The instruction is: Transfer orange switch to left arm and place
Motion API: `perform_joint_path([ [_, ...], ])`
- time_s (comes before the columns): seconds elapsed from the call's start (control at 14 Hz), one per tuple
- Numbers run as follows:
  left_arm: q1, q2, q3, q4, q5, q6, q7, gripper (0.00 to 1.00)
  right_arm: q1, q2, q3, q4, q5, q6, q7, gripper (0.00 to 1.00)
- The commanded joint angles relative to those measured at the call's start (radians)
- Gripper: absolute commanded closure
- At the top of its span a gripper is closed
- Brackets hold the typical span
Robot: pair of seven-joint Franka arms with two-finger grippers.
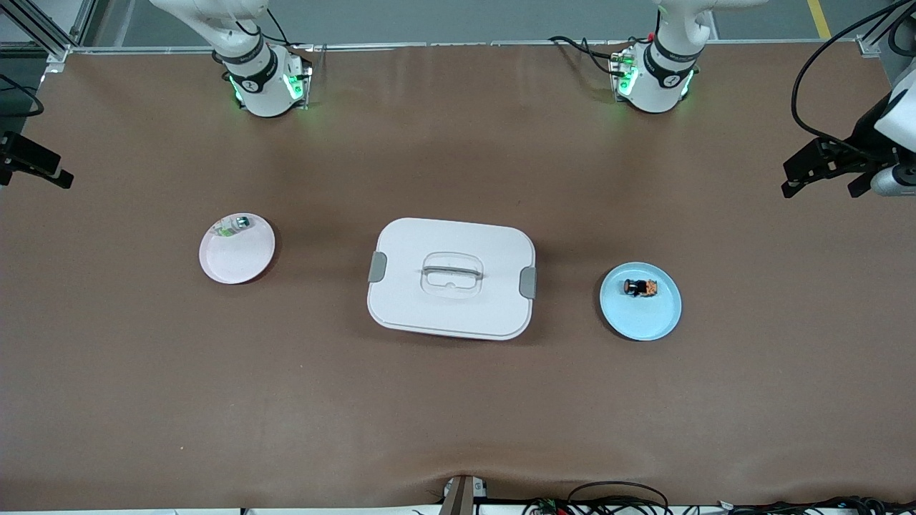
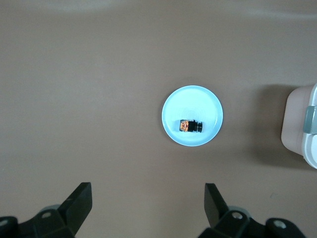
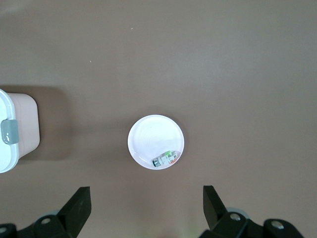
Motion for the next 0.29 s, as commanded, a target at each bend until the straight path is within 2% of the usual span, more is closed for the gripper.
perform_joint_path([
  [0.0, -0.011, 0.012, 0.008, 0.028, -0.006, -0.026, 0.001, 0.00, -0.019, -0.011, 0.012, -0.004, -0.003, -0.007, 0.001, 0.00],
  [0.21, -0.009, 0.012, 0.008, 0.028, -0.009, -0.026, 0.003, 0.00, -0.019, -0.011, 0.012, -0.004, -0.003, -0.007, 0.001, 0.00],
])
